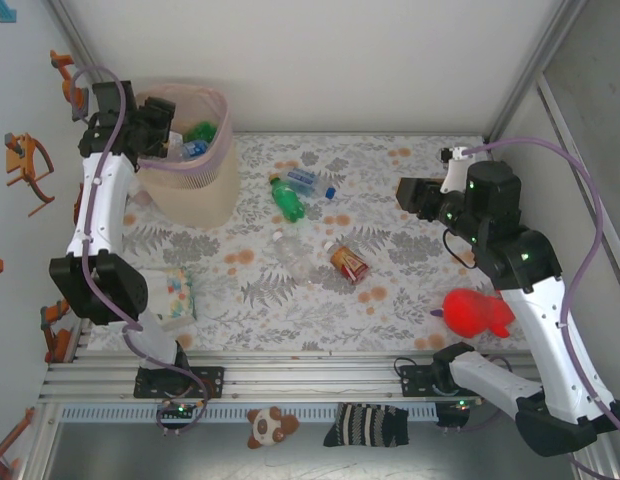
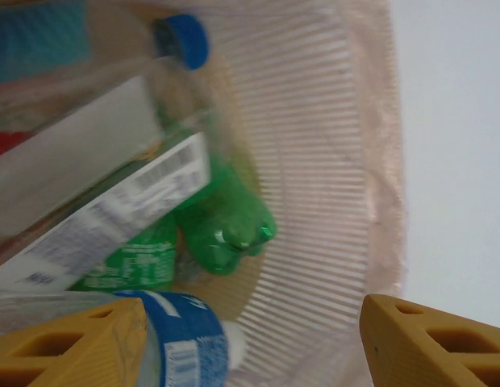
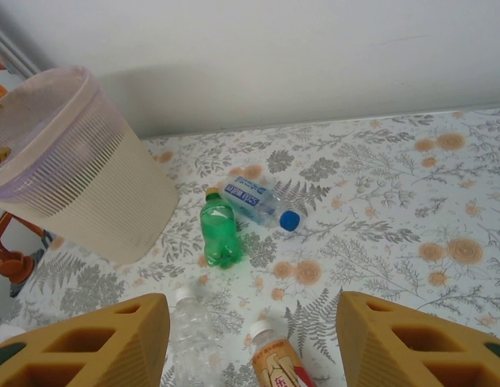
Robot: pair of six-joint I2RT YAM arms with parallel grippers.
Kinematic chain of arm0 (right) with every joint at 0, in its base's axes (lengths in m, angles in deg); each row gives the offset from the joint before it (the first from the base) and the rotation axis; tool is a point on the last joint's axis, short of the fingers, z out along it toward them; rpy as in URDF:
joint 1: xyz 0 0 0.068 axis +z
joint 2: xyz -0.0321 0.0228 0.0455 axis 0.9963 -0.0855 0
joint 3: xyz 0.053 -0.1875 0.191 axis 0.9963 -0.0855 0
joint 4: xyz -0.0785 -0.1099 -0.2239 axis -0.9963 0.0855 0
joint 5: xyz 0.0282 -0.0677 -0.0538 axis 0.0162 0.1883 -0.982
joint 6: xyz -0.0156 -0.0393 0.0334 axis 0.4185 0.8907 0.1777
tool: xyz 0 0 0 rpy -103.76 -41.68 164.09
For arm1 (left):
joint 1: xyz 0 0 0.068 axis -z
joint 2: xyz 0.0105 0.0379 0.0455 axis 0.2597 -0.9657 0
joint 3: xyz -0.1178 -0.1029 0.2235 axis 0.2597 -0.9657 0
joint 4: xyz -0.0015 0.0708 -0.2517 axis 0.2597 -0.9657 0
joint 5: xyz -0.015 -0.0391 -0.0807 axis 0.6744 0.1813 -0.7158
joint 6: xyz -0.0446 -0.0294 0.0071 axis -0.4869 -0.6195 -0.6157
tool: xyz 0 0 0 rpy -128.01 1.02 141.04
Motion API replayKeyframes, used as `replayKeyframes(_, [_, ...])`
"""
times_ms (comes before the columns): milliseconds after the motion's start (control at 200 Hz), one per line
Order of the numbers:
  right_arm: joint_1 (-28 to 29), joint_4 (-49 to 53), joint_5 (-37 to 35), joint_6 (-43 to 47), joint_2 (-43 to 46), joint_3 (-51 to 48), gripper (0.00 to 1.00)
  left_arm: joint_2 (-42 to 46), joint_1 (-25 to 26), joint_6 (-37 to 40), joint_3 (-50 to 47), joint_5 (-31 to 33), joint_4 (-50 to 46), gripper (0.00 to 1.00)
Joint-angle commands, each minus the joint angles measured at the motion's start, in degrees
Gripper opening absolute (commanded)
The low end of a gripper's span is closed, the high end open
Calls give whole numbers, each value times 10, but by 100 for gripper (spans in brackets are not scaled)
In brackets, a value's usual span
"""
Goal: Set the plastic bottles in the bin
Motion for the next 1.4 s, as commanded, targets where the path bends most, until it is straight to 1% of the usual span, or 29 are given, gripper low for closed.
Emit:
replayKeyframes(0, [4,-13,-4,4,9,-2,56,-16,-5,11,-34,-31,-8,69])
replayKeyframes(115, [4,-10,-2,5,6,4,56,-2,-5,8,-32,-30,3,69])
replayKeyframes(335, [4,-12,1,5,4,-1,56,24,-7,27,24,-28,-5,69])
replayKeyframes(466, [5,-11,6,4,-2,-2,56,39,-7,46,45,-45,-3,68])
replayKeyframes(586, [5,-10,9,4,-6,-1,56,49,-2,84,66,-57,-19,68])
replayKeyframes(716, [4,-10,11,4,-12,0,56,61,18,141,87,-53,-50,67])
replayKeyframes(816, [4,-10,14,4,-16,0,56,72,46,196,93,-38,-71,67])
replayKeyframes(901, [5,-10,14,4,-19,-1,56,79,80,233,96,-22,-91,67])
replayKeyframes(986, [4,-11,13,3,-20,-2,56,82,115,255,94,-5,-109,67])
replayKeyframes(1087, [4,-10,13,1,-22,-2,56,83,165,278,87,37,-134,67])
replayKeyframes(1252, [4,-12,14,2,-27,-1,56,86,248,278,52,93,-141,68])
replayKeyframes(1392, [4,-9,16,5,-31,4,56,85,293,258,15,120,-141,69])
